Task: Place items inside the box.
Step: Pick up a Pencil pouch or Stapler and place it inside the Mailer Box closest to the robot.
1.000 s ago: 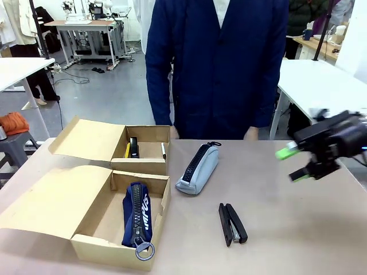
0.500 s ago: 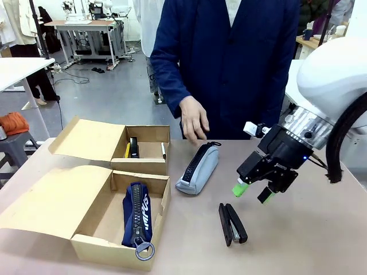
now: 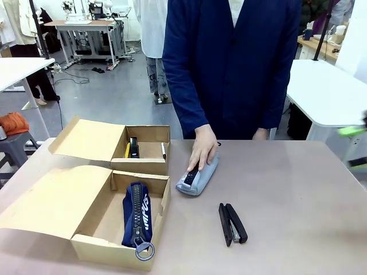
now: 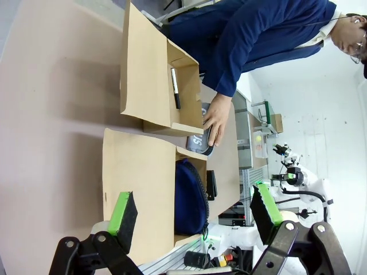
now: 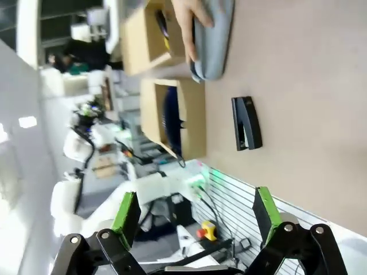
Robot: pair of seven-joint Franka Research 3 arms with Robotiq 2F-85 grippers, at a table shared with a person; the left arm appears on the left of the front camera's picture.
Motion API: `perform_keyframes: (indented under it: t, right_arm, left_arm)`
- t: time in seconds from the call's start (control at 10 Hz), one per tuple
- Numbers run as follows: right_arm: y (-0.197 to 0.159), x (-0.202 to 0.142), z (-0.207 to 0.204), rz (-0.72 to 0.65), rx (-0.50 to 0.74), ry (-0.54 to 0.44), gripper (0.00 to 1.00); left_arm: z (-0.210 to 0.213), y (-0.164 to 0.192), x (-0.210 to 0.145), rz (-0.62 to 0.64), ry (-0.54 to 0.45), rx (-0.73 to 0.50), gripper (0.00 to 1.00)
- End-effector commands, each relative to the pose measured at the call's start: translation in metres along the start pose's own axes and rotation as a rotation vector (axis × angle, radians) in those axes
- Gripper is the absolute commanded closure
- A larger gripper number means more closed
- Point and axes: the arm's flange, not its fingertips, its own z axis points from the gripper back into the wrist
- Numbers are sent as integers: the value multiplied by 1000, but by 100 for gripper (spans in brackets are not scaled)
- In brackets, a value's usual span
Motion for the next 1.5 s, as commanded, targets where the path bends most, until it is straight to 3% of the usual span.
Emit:
perform_keyframes:
  t: [0.0, 0.2, 0.6, 1.0, 1.3, 1.4]
  right_arm:
    - [-68, -87, -31, 73, 95, -22, 0]
    - [-72, -89, -37, 44, 98, 11, 0]
    - [-29, -78, -68, 97, -42, 84, 0]
    - [57, -61, -225, 168, -379, 343, 0]
    - [79, -58, -351, 263, -700, 550, 0]
    - [74, -58, -377, 263, -771, 561, 0]
  left_arm:
    - [0, -1, -1, -16, -4, -12, 0]
    - [0, -1, -1, -16, -4, -12, 0]
    - [0, -1, -1, -16, -4, -12, 0]
    - [0, -1, -1, -16, -4, -12, 0]
    - [0, -1, -1, -16, -4, -12, 0]
    - [0, -1, -1, -16, -4, -12, 0]
